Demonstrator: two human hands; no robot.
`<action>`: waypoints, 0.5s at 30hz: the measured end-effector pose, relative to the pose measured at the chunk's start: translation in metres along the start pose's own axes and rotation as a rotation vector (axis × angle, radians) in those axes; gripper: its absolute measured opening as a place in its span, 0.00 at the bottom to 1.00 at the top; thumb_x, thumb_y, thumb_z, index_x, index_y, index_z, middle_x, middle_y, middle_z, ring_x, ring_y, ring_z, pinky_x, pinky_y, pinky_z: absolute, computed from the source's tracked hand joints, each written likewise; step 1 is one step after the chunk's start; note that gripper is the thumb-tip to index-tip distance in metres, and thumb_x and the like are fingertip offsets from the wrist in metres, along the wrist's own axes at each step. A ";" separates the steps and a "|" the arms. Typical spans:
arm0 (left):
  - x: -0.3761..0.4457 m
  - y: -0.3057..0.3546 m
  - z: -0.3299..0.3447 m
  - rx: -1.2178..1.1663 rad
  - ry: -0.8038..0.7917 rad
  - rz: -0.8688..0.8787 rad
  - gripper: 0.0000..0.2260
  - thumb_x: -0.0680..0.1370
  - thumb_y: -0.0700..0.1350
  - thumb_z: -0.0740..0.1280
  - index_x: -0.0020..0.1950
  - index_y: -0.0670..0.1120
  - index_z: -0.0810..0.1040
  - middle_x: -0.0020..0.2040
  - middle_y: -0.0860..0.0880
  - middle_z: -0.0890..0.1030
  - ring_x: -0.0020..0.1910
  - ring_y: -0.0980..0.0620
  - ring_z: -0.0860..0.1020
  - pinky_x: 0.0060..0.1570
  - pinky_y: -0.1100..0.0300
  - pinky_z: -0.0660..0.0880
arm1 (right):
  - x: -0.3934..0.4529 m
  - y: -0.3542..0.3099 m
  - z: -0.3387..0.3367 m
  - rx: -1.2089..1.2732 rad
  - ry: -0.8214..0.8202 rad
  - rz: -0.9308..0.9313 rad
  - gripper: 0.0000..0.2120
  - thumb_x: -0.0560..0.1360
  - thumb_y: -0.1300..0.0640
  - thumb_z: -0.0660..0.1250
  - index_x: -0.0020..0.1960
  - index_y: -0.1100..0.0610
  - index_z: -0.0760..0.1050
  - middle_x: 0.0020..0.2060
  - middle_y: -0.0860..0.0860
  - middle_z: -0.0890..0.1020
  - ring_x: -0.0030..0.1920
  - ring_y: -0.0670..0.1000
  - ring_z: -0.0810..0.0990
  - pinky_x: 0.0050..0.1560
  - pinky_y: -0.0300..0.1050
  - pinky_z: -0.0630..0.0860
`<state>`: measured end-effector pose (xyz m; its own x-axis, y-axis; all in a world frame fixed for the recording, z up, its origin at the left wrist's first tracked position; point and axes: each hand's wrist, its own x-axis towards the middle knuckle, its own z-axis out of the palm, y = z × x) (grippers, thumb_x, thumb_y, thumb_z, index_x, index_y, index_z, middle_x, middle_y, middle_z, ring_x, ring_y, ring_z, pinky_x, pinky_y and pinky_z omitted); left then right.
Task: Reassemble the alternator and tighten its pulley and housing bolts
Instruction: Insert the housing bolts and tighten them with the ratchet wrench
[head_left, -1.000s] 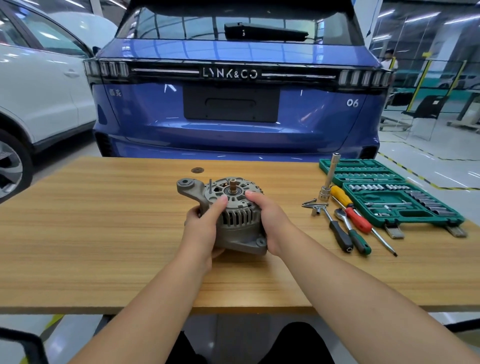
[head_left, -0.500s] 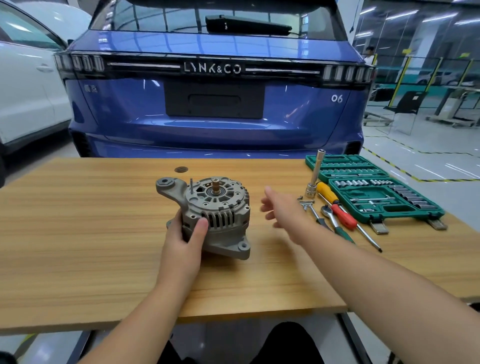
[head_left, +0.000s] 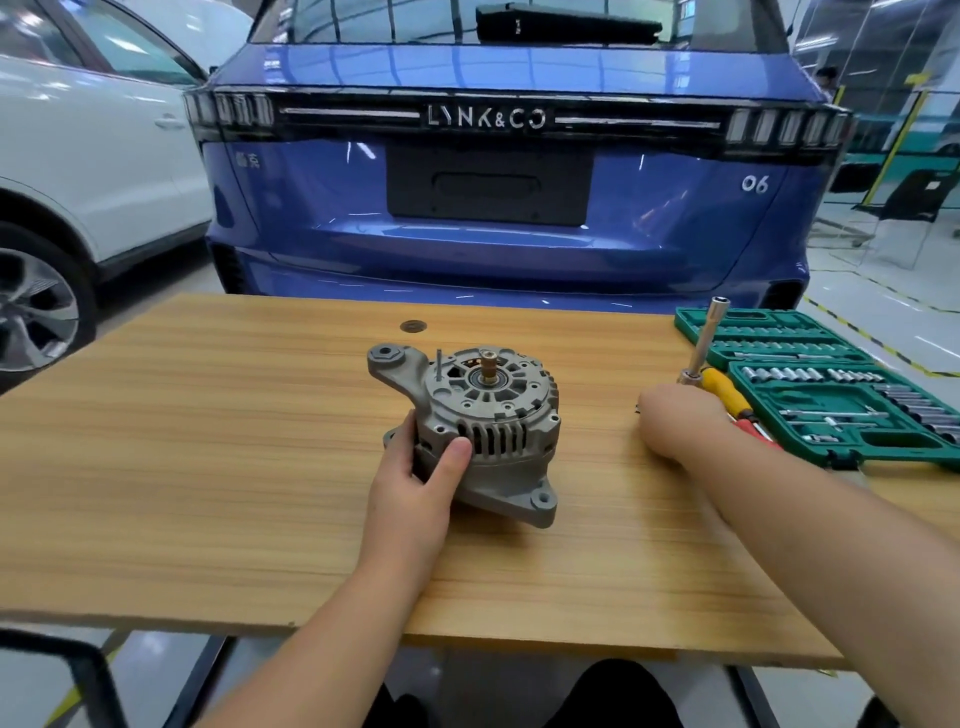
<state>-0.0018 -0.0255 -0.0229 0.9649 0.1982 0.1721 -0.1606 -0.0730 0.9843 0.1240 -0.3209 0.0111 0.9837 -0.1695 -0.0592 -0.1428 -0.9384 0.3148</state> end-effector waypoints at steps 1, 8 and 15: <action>0.001 -0.001 0.000 0.003 0.005 0.004 0.14 0.69 0.70 0.68 0.54 0.77 0.76 0.54 0.69 0.82 0.53 0.70 0.79 0.48 0.67 0.73 | 0.001 -0.001 0.001 -0.023 0.008 -0.020 0.12 0.80 0.59 0.60 0.62 0.53 0.76 0.57 0.54 0.82 0.55 0.57 0.82 0.43 0.52 0.76; 0.001 -0.004 0.000 -0.044 -0.020 0.007 0.20 0.67 0.66 0.74 0.58 0.76 0.76 0.58 0.67 0.82 0.58 0.67 0.80 0.55 0.61 0.75 | -0.001 0.004 0.001 -0.273 0.051 -0.209 0.11 0.81 0.60 0.61 0.62 0.52 0.76 0.58 0.52 0.81 0.57 0.55 0.82 0.52 0.51 0.80; -0.001 -0.006 -0.002 0.009 -0.051 0.015 0.37 0.65 0.62 0.79 0.73 0.68 0.70 0.63 0.65 0.81 0.64 0.61 0.79 0.66 0.50 0.77 | -0.003 0.010 0.007 -0.340 0.151 -0.337 0.10 0.80 0.59 0.63 0.61 0.55 0.75 0.56 0.53 0.82 0.54 0.55 0.82 0.52 0.51 0.81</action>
<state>-0.0021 -0.0231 -0.0284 0.9717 0.1469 0.1848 -0.1739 -0.0844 0.9811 0.1193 -0.3322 0.0082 0.9774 0.1954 -0.0812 0.2049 -0.7778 0.5942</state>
